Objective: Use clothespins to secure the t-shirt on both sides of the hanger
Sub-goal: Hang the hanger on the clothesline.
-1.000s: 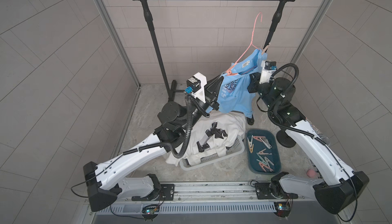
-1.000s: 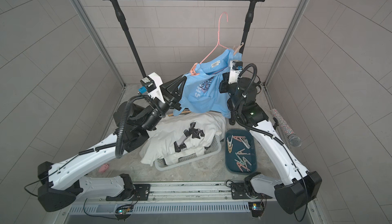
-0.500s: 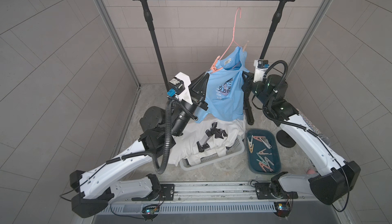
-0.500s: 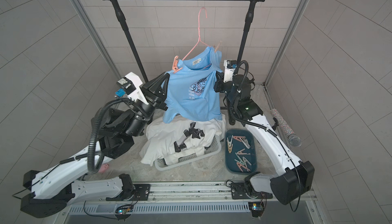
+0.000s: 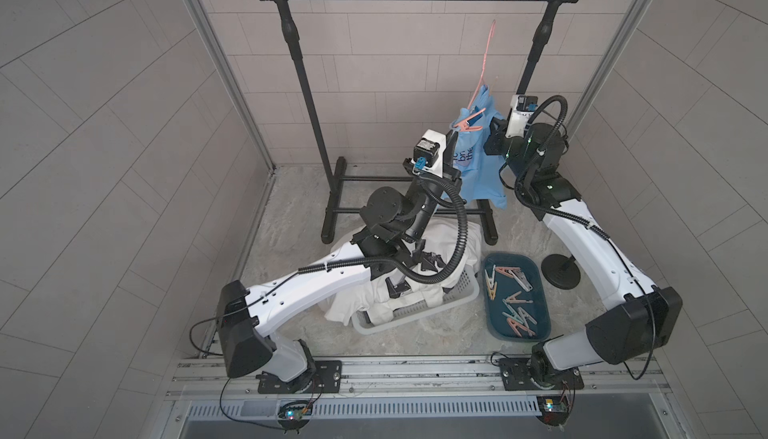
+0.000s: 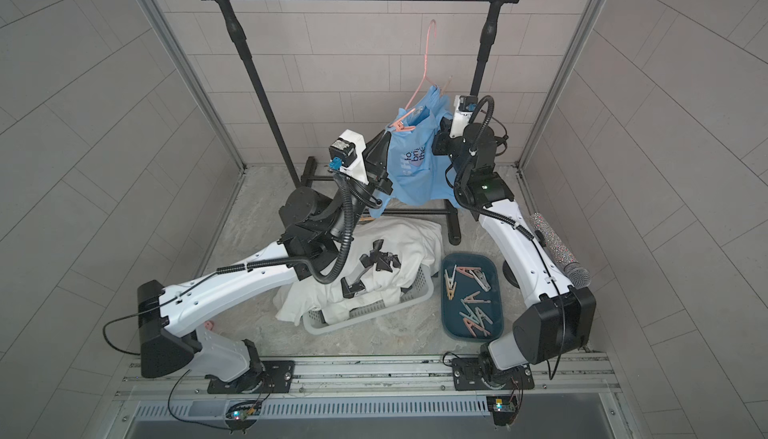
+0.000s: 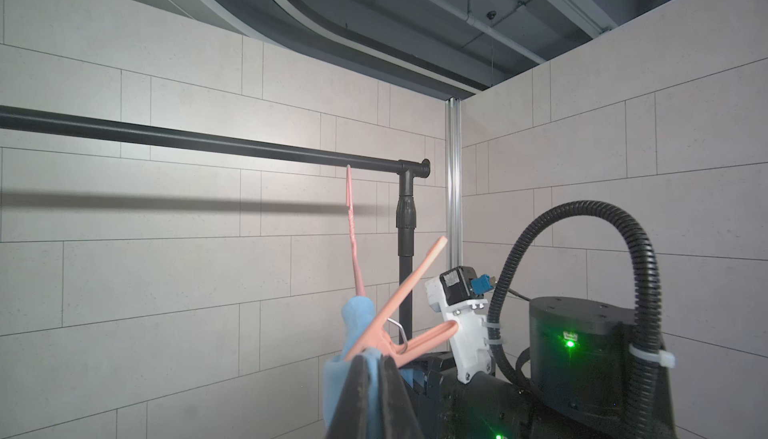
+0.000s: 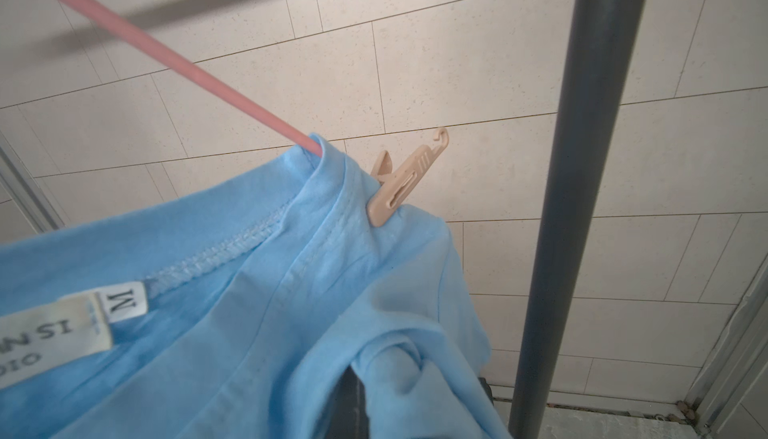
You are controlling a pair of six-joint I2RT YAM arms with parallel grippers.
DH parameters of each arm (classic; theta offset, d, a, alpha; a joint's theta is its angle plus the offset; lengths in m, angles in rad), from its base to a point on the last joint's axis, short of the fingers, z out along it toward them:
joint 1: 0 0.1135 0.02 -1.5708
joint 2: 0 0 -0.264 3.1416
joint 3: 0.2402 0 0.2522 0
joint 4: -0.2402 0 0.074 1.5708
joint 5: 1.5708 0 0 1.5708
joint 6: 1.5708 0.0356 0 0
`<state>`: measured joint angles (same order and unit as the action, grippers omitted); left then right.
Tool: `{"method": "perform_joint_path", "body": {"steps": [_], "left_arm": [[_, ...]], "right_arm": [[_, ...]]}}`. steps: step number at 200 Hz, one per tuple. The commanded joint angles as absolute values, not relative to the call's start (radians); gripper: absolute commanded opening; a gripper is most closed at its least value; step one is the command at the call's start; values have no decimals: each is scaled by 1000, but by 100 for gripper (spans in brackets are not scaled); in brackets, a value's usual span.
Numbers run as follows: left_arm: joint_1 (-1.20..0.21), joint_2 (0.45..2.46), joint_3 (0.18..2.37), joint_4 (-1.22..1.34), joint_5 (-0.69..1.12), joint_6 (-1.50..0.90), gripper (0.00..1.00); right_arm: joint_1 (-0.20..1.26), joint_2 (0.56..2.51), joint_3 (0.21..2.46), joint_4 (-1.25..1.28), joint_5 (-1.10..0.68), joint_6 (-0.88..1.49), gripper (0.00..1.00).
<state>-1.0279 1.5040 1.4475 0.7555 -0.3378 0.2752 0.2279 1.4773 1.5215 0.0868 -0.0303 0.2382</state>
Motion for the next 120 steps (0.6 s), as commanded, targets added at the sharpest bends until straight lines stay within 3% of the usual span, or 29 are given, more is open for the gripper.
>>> {"method": "perform_joint_path", "body": {"steps": [1,120], "left_arm": [[-1047,1498,1496,941,-338,331,0],[-1062,1680,1789,800,-365,356,0]], "right_arm": [[227,1476,1548,149,-46,242,0],[192,1558,1657,137,-87,271,0]]}}
